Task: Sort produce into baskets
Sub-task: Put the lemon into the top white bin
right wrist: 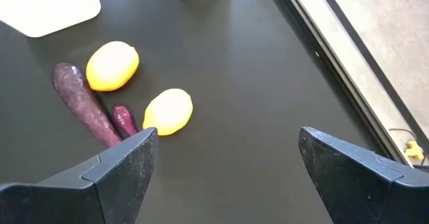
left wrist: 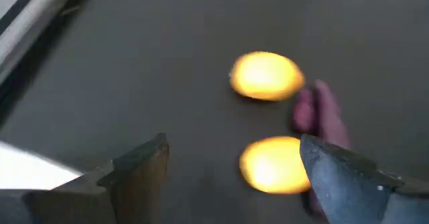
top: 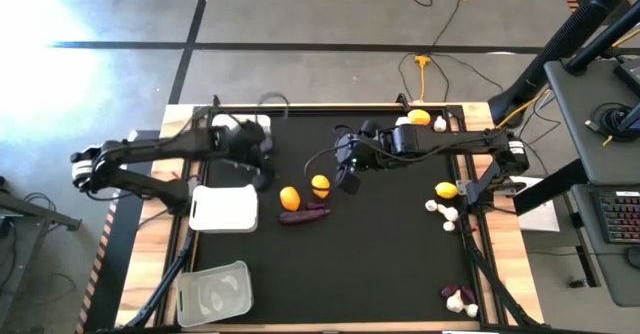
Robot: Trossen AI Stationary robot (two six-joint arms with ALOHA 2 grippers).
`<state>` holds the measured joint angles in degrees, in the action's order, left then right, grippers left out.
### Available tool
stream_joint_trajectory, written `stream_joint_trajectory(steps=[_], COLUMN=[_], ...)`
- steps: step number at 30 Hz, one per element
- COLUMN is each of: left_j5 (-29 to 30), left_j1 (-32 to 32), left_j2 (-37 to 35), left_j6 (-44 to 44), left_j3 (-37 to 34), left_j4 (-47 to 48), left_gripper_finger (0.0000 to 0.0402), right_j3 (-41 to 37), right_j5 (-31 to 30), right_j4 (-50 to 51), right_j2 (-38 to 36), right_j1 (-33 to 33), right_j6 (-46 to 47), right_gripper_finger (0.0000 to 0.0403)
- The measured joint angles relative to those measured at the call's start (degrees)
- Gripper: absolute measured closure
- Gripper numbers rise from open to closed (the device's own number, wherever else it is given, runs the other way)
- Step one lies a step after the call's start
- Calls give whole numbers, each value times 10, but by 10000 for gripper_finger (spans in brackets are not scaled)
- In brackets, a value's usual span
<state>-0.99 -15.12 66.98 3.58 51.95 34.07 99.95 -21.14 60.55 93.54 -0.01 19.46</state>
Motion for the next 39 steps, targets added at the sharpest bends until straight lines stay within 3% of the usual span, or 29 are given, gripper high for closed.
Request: stream_joint_trajectory(steps=[8, 18, 23, 29, 39], left_j5=[-6, -74, -70, -56, -31], left_j1=[109, 106, 96, 91, 91], left_j2=[60, 151, 211, 281, 337], left_j6=[-154, -309, -413, -472, -468], left_j3=[-1, 41, 76, 101, 103], left_j4=[-6, -6, 49, 75, 74], left_gripper_finger=[83, 83, 83, 83, 106], right_j3=[0, 0, 0, 0, 0], right_j5=[1, 2, 4, 6, 4], right_j4=[0, 1, 2, 11, 18], right_j2=[0, 0, 0, 0, 0], right_j1=[0, 3, 8, 13, 15], right_j6=[9, 69, 81, 100, 91], right_gripper_finger=[51, 51, 51, 51, 51])
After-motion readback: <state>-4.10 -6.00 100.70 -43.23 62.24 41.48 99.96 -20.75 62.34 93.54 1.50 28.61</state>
